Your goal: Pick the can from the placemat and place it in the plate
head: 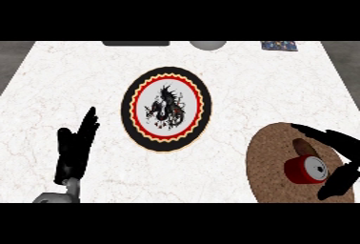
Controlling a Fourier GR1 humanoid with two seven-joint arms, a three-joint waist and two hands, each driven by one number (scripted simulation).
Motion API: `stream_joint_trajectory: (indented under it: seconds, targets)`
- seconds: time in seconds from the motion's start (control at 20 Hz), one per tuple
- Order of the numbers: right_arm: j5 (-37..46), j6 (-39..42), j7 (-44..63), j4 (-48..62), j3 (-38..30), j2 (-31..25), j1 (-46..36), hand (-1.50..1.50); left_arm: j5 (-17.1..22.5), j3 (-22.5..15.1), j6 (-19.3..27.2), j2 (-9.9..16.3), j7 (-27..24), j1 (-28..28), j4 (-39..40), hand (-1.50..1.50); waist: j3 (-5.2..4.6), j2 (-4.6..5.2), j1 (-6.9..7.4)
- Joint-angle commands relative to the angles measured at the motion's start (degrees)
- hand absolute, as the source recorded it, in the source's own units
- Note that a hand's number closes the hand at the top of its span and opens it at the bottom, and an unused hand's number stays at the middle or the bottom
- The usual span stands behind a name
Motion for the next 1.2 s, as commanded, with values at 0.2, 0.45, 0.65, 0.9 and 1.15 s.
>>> stream_joint_trajectory:
  seconds: [0.2, 0.45, 0.65, 0.9, 1.15]
  targets:
    - [8.52, -4.29, -8.94, 2.67, 0.86, 0.75, -1.56, 1.5, -1.38, 2.9, -2.27, 0.48, 1.85, -1.26, -0.36, 0.0, 0.01, 0.03, 0.01]
    - [11.02, -9.17, -13.72, 1.73, -0.62, 0.62, 2.63, 1.5, -3.14, 1.9, -0.76, -3.19, -1.54, -1.33, 2.77, 0.0, 0.0, -0.02, -0.3]
    - [17.26, -15.85, -2.57, -5.71, 9.37, 13.63, -5.86, 1.5, -2.86, 1.42, -1.58, -2.77, -1.49, -0.59, 2.97, 0.0, -0.15, -0.26, 0.87]
    - [27.6, -21.6, 4.76, -8.02, 24.24, 28.46, -16.86, 1.5, -2.69, -0.95, -3.95, -3.22, 0.27, -4.24, 2.4, 0.0, -0.3, 0.04, 7.04]
    - [31.71, -36.16, 18.05, -6.42, 34.9, 31.93, -23.58, 1.5, -3.18, -1.03, -3.55, -3.45, 0.3, -4.41, 2.87, 0.0, -0.05, 0.17, 6.15]
